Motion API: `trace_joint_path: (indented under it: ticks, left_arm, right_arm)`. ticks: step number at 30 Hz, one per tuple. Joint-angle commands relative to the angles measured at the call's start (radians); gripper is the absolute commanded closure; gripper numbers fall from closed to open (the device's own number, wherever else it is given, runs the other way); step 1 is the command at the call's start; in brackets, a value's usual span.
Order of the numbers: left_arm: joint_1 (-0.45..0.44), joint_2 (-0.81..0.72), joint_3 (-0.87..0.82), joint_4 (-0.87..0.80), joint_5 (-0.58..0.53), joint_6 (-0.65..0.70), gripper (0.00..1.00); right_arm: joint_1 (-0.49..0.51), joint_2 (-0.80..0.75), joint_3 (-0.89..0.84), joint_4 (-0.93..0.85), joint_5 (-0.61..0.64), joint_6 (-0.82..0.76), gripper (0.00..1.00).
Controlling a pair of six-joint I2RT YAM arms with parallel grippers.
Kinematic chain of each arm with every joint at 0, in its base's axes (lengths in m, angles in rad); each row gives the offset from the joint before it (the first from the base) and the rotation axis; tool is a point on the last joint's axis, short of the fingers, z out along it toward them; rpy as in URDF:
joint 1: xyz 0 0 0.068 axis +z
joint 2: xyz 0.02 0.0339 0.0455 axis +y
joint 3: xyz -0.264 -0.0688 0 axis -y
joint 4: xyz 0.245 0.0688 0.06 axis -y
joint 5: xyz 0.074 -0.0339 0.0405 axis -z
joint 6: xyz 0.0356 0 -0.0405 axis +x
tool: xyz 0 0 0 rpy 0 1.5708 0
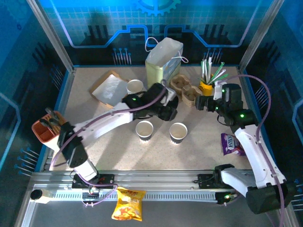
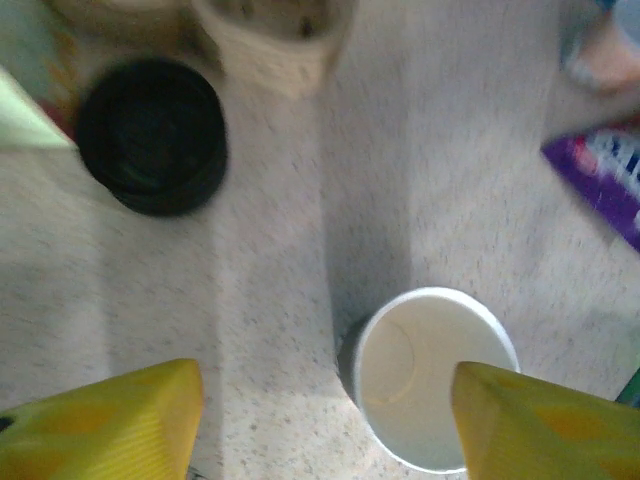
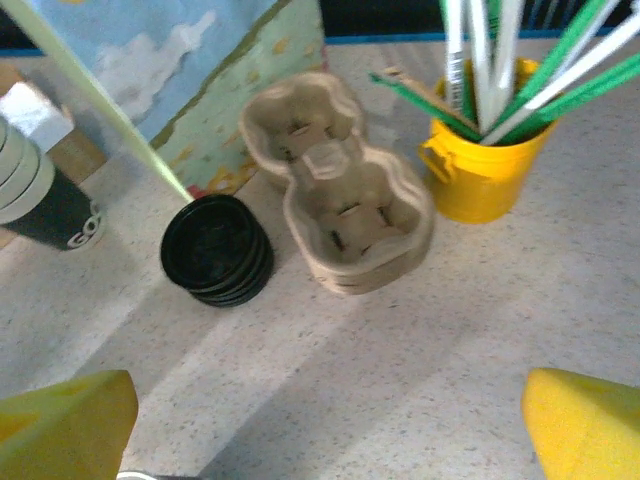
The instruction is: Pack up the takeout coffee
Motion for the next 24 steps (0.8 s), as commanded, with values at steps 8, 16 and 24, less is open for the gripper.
trace_joint_path:
  ticks: [8,16,24]
  left_arm:
    - [0.222,-0.241,-0.197,0.096,0.071,-0.028,0.16]
    - [0.418,-0.283,-0.237,0.058,0.212,-0.077,0.07]
    - [0.490,-0.161,-0.103,-0.058,0.322,-0.069,0.07]
  right_arm:
    - [0.256,0.278,0.141,0.016,0.093,0.015,0.01]
    - [0.325,0.490,0.262,0.017,0.135,-0.022,0.00]
    - [0.316,0.659,0.380,-0.011,0.170,-0.059,0.02]
